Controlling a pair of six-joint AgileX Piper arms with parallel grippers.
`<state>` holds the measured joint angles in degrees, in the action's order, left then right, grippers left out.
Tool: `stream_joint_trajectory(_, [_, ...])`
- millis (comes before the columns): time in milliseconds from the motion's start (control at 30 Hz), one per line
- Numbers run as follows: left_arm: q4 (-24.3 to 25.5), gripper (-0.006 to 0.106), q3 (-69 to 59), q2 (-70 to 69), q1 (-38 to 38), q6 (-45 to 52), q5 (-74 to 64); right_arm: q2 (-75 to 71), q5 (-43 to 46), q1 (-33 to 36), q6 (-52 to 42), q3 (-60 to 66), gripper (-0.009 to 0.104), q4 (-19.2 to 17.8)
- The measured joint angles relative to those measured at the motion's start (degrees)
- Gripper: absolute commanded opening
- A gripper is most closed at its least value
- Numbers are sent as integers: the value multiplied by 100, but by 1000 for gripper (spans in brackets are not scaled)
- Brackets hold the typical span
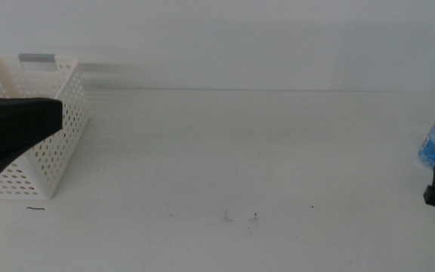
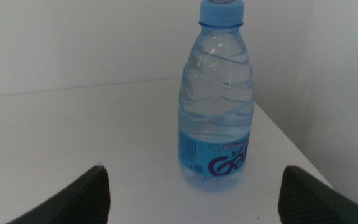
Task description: Use arms to grab the bottles and put them into the dustbin to the left of the table.
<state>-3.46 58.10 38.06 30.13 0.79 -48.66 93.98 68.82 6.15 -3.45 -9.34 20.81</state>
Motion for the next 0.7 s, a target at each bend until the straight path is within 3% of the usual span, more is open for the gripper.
stream_joint_trajectory(567, [0,94,0,0,0,50,0,2001,24,0,-644,-1716,86,1247])
stream_joint_trajectory(700, [0,94,0,0,0,63,0,2184,24,0,-780,-2019,86,1356])
